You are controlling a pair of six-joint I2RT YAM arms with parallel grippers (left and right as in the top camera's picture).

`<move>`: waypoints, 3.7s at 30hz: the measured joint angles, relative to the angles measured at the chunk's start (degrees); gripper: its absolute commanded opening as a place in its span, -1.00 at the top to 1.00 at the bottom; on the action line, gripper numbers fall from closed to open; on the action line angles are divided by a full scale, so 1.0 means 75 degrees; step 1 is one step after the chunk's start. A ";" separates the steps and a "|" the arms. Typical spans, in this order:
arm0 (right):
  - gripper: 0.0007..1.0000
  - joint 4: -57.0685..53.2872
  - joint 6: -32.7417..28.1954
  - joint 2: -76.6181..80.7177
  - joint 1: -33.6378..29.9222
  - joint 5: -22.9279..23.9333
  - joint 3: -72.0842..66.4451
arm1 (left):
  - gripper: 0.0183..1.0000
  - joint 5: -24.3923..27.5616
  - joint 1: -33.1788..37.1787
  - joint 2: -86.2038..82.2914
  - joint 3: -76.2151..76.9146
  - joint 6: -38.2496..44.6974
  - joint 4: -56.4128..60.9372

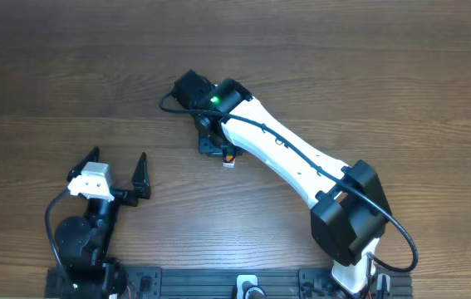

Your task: Stack Cubes

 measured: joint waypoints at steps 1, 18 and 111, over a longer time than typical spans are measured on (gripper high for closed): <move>0.88 0.0000 0.0003 0.0000 -0.0006 0.0000 0.0000 | -1.00 0.0000 0.0000 0.0000 0.0000 0.0000 0.0000; 0.48 0.0006 0.0020 0.0000 -0.0050 0.0003 0.0000 | -1.00 0.0000 0.0000 0.0000 0.0000 0.0000 0.0000; -0.98 0.7810 -0.5473 -1.4309 -0.5977 -0.1518 -1.2147 | -1.00 0.0000 0.0000 0.0000 0.0003 0.0000 0.0000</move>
